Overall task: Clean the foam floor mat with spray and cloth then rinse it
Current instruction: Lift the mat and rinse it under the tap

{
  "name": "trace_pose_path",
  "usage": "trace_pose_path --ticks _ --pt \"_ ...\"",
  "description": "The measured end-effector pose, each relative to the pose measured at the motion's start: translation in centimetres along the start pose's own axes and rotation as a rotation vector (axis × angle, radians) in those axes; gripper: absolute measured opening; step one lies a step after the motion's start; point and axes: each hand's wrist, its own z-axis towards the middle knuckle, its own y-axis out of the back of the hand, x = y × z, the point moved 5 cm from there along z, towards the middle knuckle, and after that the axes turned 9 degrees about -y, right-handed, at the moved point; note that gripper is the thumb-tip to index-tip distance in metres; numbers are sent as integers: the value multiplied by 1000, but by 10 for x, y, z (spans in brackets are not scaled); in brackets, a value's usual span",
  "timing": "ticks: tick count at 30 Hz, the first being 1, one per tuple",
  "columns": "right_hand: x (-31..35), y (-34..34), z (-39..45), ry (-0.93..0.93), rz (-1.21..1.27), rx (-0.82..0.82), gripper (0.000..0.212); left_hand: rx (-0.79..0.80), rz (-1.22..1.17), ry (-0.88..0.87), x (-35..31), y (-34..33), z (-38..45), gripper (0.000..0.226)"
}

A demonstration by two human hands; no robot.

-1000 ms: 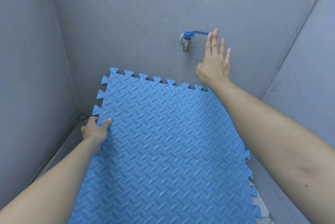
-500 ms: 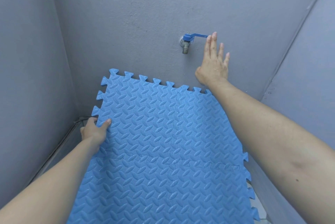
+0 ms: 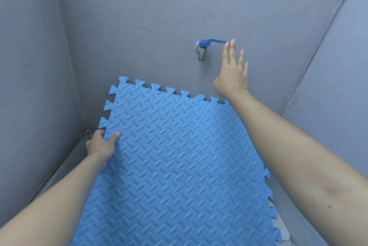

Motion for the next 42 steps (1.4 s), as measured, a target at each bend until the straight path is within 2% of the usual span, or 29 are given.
trace_pose_path --ticks 4,7,9,11,13,15,16,18,20,22,23,25,26,28,29,33,38,42 --pt "-16 -13 -41 38 214 -5 97 9 0 -4 3 0 2 65" --pt "-62 -48 -99 81 145 80 95 10 -1 -2 6 0 4 66" --pt "-111 -74 -142 9 111 157 95 9 10 -7 6 -1 3 66" --pt "-162 -93 -190 -192 114 252 104 9 14 -8 7 -1 4 66" --pt "-210 -106 -240 -529 140 365 119 11 26 -12 8 -1 6 67" --pt "-246 -114 -286 -875 276 488 131 10 27 -16 10 -2 7 68" --pt "-261 -121 -303 -992 348 565 132 17 34 -20 11 -4 7 67" --pt "-279 -135 -319 -1109 429 719 123 9 25 -7 15 -3 6 61" --pt "-294 -147 -322 -1123 462 789 108 -21 -51 42 23 3 5 65" --pt "-298 -149 -321 -1128 463 752 105 -3 -72 79 37 13 3 72" --pt "-298 -149 -320 -1124 456 734 108 54 -68 95 49 19 4 68" --pt "-282 -136 -317 -1099 428 714 114 294 -35 193 76 27 -4 48" --pt "-275 -133 -316 -1086 415 713 114 400 17 247 94 32 -6 50" --pt "-262 -127 -317 -1062 388 709 104 542 172 334 134 39 -7 78" --pt "-261 -128 -319 -1052 360 696 100 582 220 391 142 41 -15 85" --pt "-261 -135 -323 -967 260 653 95 566 269 467 146 29 -33 61" --pt "-265 -126 -319 -931 249 693 92 443 279 437 156 18 -34 61" --pt "-262 -99 -317 -994 237 754 83 298 417 313 138 29 -42 71"
